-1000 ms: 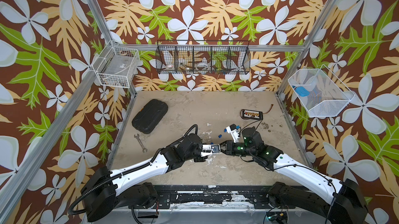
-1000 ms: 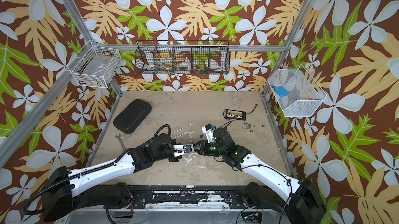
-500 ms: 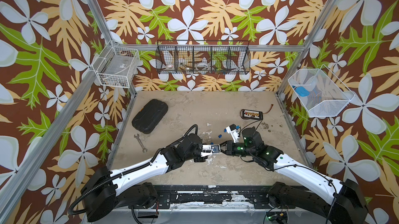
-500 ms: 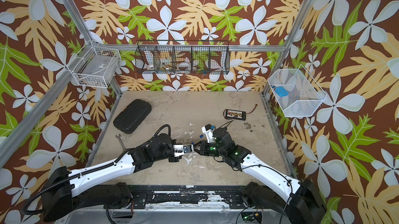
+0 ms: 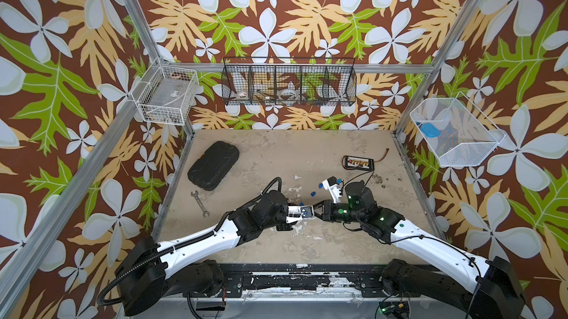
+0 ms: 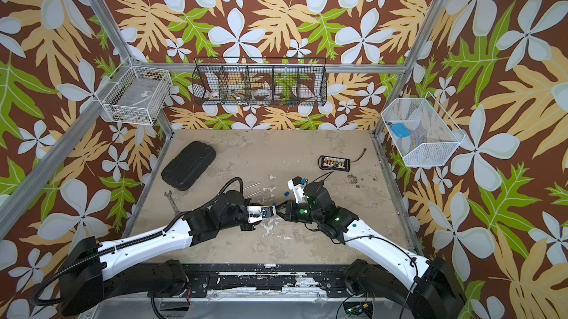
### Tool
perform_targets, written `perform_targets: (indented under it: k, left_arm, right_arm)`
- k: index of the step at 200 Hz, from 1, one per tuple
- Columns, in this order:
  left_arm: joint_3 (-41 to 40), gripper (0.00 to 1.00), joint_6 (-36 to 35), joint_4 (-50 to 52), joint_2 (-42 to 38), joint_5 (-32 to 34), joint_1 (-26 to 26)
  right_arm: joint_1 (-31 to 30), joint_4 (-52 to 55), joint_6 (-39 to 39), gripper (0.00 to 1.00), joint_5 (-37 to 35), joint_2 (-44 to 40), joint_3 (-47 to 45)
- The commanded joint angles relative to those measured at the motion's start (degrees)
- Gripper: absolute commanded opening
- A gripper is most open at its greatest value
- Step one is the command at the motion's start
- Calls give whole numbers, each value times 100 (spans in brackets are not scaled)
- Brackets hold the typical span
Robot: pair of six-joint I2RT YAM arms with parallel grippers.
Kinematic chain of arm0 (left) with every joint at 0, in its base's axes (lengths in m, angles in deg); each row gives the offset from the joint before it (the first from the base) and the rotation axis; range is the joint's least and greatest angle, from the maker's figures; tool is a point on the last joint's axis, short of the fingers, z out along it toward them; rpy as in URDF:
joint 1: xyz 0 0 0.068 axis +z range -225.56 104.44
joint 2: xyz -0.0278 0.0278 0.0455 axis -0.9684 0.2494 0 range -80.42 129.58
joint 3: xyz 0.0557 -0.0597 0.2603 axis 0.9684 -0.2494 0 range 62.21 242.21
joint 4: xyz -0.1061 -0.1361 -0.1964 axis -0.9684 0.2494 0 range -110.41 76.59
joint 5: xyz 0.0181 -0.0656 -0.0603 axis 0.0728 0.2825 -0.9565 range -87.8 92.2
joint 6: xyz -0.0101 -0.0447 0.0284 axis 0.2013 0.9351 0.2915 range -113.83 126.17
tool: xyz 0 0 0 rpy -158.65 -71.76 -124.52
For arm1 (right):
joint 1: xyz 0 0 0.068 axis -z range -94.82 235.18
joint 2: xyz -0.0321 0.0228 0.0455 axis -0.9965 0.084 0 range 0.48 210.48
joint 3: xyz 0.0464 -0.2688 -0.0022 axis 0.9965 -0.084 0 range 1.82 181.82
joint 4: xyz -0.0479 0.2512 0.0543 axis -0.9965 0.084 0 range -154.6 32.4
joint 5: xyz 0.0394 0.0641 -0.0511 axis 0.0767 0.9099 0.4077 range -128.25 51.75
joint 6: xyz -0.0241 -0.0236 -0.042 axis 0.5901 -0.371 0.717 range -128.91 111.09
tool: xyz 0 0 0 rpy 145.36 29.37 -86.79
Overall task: Insert stoppers into test tubes
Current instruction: Adjust the test tube.
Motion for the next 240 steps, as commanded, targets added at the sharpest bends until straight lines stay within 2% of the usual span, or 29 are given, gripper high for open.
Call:
perform_targets:
  k: [1,19,124,193,210,240]
  left_arm:
    - [-17,33,47,-111,24,-9,0]
    - [-11,34,55,-148,50,-18,-1]
    - [-17,25,98,-194,77,-8,3]
    - [-17,11,117,-159,51,-42,0]
    - [-17,8,117,-133,24,-44,2]
    - [-17,5,59,-33,5,-146,-5]
  right_arm:
    - [-14,-82,-23,10,37,-36,69]
    - [-10,-122,-40,11,73,-50,56]
    - [-13,-261,-67,11,241,-124,29]
    - [-16,-263,-67,14,225,-133,4]
    - [-17,-263,-76,21,215,-140,3]
    - [-15,-171,27,50,118,-176,101]
